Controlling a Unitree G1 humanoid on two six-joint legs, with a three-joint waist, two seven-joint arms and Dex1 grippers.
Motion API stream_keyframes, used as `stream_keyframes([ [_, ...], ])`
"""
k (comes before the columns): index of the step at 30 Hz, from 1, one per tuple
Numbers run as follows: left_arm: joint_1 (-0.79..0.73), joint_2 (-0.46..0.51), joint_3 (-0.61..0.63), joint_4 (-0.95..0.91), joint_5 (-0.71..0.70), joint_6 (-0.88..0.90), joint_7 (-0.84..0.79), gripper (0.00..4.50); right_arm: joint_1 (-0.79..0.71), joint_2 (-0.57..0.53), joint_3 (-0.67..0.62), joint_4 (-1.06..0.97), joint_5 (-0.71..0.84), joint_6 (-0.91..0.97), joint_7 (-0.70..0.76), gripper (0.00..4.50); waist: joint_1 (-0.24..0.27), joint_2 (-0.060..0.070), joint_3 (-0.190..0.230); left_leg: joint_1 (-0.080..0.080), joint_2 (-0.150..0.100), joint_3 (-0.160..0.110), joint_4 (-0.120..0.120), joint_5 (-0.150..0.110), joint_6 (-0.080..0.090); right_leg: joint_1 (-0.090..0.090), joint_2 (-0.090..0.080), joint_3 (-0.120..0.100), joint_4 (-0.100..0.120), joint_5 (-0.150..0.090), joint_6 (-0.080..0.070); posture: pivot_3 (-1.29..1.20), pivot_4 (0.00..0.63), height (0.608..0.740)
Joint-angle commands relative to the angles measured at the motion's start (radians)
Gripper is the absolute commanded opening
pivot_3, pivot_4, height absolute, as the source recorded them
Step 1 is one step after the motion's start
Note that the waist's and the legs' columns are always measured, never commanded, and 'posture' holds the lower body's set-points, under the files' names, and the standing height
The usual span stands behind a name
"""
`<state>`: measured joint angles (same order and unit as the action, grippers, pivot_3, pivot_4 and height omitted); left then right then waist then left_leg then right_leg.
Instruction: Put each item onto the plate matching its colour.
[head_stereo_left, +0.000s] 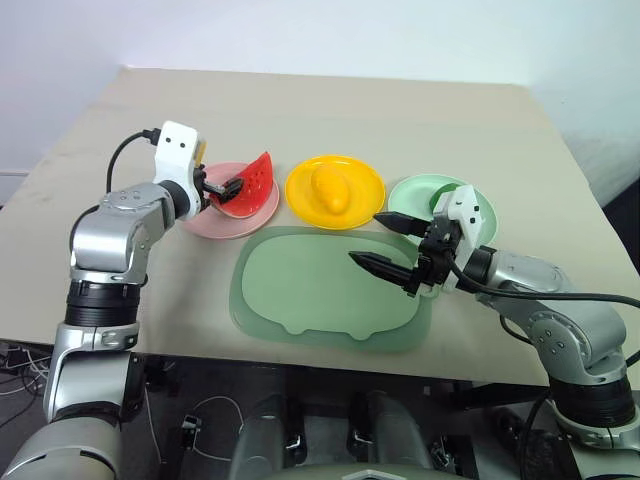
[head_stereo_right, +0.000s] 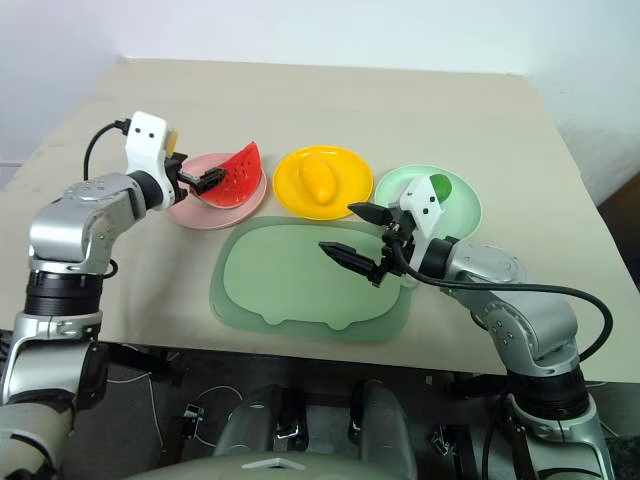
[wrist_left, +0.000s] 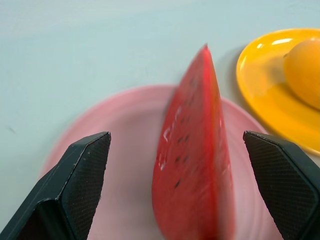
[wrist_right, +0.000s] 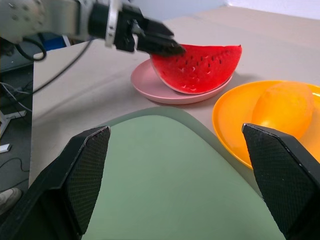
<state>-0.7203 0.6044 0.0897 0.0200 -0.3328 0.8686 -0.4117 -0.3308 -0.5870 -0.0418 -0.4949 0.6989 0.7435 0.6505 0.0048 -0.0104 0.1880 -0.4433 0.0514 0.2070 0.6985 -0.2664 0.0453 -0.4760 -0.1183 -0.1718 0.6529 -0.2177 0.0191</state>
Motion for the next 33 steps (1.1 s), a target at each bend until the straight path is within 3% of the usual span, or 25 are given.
stream_keyframes([
  [1,0.046,0.05,0.084,-0.147,-0.062,0.075,-0.034,4.48,0.011,-0.006,-0.025,-0.002,-0.005,-0.04,0.02,4.5,-0.001,0.0,0.0,0.0,0.0,0.0,0.0,0.0,0.0,0.0,0.0,0.0,0.0,0.0,0.0,0.0,0.15,0.696],
  [6,0.252,0.053,0.241,-0.369,-0.228,-0.059,-0.214,4.48,0.051,0.007,-0.052,0.007,0.007,-0.062,0.023,4.5,-0.006,0.0,0.0,0.0,0.0,0.0,0.0,0.0,0.0,0.0,0.0,0.0,0.0,0.0,0.0,0.0,0.15,0.696],
  [11,0.433,0.05,0.303,-0.43,-0.287,-0.138,-0.301,4.48,0.07,0.016,-0.062,-0.006,0.013,-0.073,0.022,4.5,-0.009,0.0,0.0,0.001,0.0,0.0,0.0,0.0,-0.001,0.001,0.0,0.0,0.0,-0.001,0.0,0.0,0.15,0.696],
  [18,0.591,-0.038,0.275,-0.439,-0.265,-0.321,-0.329,4.48,0.059,0.042,-0.093,-0.017,0.083,-0.041,-0.011,4.5,-0.013,0.0,0.0,0.0,0.0,-0.001,0.0,0.0,0.0,0.001,-0.001,0.0,-0.002,-0.001,-0.001,0.0,0.15,0.696],
  [33,0.742,-0.018,0.274,-0.349,-0.264,-0.562,-0.49,4.48,0.091,0.032,-0.088,-0.033,0.093,-0.049,-0.035,4.5,-0.016,0.001,0.0,0.0,0.0,0.0,-0.001,-0.002,0.001,0.001,-0.001,0.0,-0.004,-0.002,-0.004,0.0,0.15,0.696],
])
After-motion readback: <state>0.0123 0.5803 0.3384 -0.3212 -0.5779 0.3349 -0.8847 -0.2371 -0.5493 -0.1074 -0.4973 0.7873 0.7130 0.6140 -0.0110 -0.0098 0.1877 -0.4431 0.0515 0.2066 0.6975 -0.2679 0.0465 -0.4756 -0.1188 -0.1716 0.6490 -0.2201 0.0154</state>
